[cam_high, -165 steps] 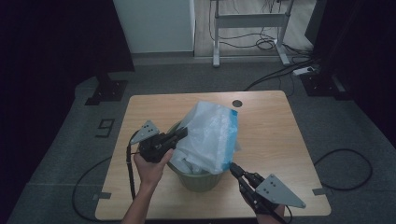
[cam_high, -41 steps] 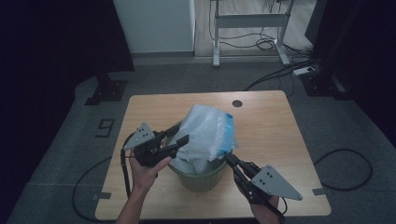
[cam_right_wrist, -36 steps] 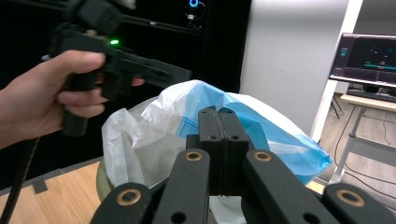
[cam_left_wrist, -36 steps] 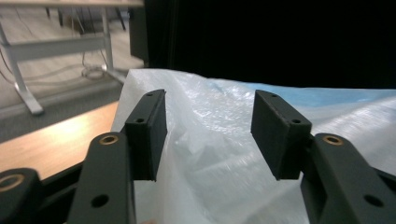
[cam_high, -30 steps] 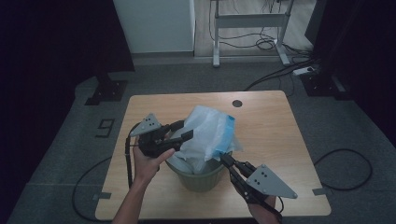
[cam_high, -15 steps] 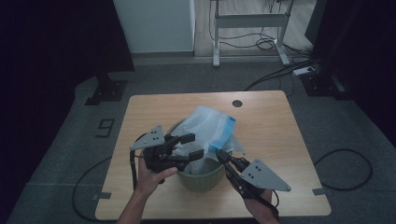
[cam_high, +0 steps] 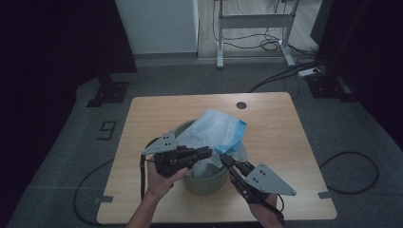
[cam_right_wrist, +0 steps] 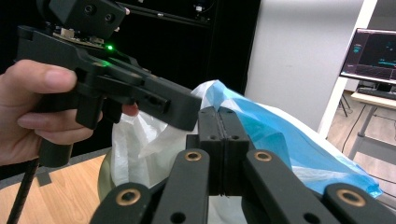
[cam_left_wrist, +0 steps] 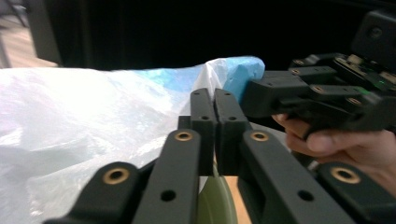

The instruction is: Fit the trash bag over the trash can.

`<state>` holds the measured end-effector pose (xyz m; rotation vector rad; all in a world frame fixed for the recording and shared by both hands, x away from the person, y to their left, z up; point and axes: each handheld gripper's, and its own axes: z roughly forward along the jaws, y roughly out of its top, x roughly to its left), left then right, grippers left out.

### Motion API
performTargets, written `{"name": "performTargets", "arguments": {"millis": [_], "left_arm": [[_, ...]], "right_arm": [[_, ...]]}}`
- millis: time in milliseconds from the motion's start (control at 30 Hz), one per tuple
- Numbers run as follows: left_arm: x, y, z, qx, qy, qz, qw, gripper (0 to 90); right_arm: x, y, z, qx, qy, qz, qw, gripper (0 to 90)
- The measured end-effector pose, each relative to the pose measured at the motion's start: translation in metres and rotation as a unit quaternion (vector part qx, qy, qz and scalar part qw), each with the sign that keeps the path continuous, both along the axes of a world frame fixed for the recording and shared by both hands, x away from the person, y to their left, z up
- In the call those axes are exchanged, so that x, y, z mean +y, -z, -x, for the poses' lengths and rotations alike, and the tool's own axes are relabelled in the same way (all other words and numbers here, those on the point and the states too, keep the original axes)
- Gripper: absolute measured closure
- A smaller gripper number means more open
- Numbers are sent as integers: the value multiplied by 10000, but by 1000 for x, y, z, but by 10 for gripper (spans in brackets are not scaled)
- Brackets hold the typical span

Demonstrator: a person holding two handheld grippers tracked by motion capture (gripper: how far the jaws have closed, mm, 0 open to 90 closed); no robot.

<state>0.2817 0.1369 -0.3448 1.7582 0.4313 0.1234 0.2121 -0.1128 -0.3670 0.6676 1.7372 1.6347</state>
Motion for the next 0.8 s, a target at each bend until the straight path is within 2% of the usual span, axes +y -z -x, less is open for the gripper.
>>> {"name": "performTargets", "arguments": {"millis": [33, 67, 133, 167, 267, 433, 533, 700, 733, 800], "left_arm": [[0, 0, 0, 0, 0, 0, 10000, 893], [4, 1, 2, -21, -123, 152, 9998, 895], [7, 1, 3, -29, -176, 237, 9996, 896], [13, 2, 6, -12, -248, 443, 9987, 896], [22, 4, 10, 17, -268, 665, 9974, 896], [28, 6, 17, 20, -304, 786, 9964, 896], [32, 6, 19, 36, -297, 885, 9956, 897], [36, 4, 20, 46, -274, 1004, 9946, 896], [38, 3, 22, 55, -268, 1040, 9942, 896], [40, 3, 23, 55, -279, 1078, 9938, 896]], "right_arm": [[0, 0, 0, 0, 0, 0, 10000, 844], [-1, 1, 4, -46, -9, -45, 10000, 765], [-4, 2, 8, -82, 0, -100, 9999, 707], [-6, 2, 10, -92, 20, -134, 9999, 688], [-13, 4, 10, -83, 114, -161, 9998, 651], [-19, 5, 4, 7, 214, -123, 9997, 605], [-18, 6, -6, 107, 278, -16, 9996, 556], [-13, 6, -17, 87, 352, 147, 9992, 530], [-10, 5, -24, 75, 374, 267, 9989, 523], [-8, 5, -30, 50, 387, 360, 9986, 520]]}}
